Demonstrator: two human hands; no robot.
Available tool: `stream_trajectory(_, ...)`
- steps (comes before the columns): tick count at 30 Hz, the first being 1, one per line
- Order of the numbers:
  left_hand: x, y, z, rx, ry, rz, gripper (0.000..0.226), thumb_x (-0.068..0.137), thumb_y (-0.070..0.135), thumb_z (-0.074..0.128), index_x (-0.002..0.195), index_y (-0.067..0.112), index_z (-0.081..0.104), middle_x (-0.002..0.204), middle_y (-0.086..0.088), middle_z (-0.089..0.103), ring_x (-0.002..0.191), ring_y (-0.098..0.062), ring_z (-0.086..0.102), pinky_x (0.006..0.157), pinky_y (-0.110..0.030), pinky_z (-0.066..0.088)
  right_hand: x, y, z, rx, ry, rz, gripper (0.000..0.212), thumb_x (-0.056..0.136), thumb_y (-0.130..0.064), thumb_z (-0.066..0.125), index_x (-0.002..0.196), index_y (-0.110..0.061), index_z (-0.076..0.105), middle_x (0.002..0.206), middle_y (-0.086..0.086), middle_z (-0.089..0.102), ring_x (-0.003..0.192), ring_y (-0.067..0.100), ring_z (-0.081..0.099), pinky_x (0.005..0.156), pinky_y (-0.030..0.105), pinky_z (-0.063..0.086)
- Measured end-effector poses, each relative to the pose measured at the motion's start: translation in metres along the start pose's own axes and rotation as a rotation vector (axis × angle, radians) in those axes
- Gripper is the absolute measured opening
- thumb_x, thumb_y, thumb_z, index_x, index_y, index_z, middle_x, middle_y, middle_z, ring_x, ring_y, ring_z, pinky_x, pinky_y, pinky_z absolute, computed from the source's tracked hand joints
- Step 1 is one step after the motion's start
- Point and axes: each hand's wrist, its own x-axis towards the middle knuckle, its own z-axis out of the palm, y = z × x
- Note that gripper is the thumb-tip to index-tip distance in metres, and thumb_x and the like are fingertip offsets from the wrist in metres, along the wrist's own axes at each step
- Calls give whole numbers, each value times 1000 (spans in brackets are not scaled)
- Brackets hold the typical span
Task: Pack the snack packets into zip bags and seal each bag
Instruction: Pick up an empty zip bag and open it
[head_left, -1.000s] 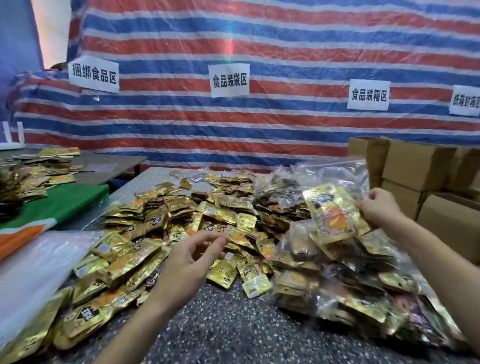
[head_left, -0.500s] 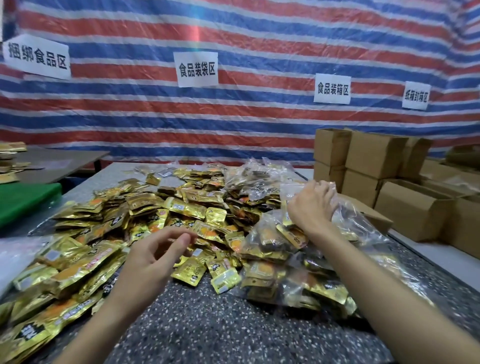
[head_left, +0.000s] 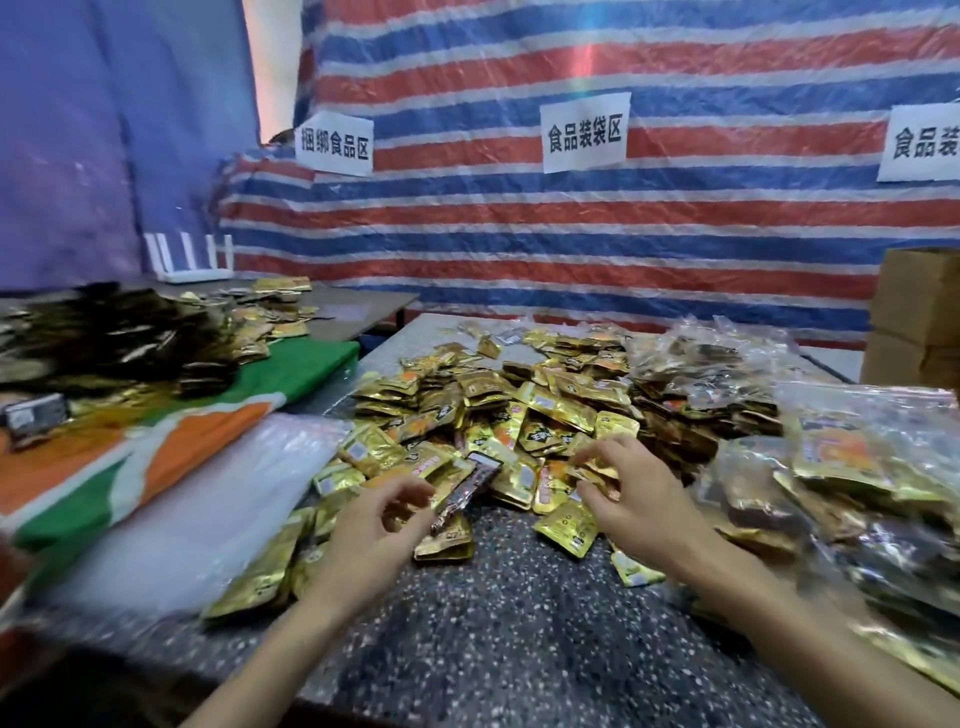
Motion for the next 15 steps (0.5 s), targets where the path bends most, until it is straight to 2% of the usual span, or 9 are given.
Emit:
stream_trajectory(2,2,-13,-21,107,54,-15,23,87,17,74,93,38,67,91,14,71,81,1,63,67,-14,45,2,-9,23,33,-66,-20,21,95,-28,62,116,-31,59,115,-11,52,106,4,51,88,25,41)
stream_trajectory(5,6,-38,-56,250,131,-119,18,87,23,74,90,38,65,100,10,70,72,-9,65,61,-16,47,2,-19,55,103,-139,1,30,96,-25,60,125,-27,56,116,-13,51,103,2,52,85,21,41)
stream_trajectory(6,7,-47,-68,325,172,-184,15,88,26,73,94,37,65,107,8,70,77,-12,66,67,-17,48,2,-22,65,131,-157,17,33,95,-23,59,128,-25,55,117,-12,51,103,3,52,87,20,41)
stream_trajectory(7,8,-56,-81,424,210,-249,16,88,28,72,101,33,67,116,4,68,90,-16,66,77,-24,49,1,-24,74,169,-175,41,35,95,-22,59,130,-23,53,118,-11,52,103,3,53,87,20,43)
stream_trajectory(9,10,-78,-102,595,224,-377,35,89,34,68,122,22,66,133,-2,62,115,-25,60,97,-36,47,-3,-27,92,269,-202,113,33,95,-22,60,127,-23,51,116,-8,55,99,2,56,87,22,49)
stream_trajectory(11,6,-91,-113,720,147,-509,49,91,45,63,131,17,61,140,-5,59,127,-29,54,103,-40,45,-10,-27,109,332,-191,202,28,96,-25,62,121,-24,50,110,-7,57,93,4,58,85,26,53)
stream_trajectory(13,1,-98,-116,803,105,-577,47,93,52,58,124,17,65,130,-6,65,122,-29,57,98,-39,48,-17,-23,124,315,-147,245,25,96,-29,63,117,-26,50,103,-8,59,85,4,59,79,24,52)
stream_trajectory(15,-1,-102,-118,761,168,-581,33,95,45,55,98,19,75,97,-5,75,97,-29,66,83,-37,53,-20,-19,130,317,-107,248,24,94,-32,64,114,-30,51,99,-9,60,81,5,59,73,22,49)
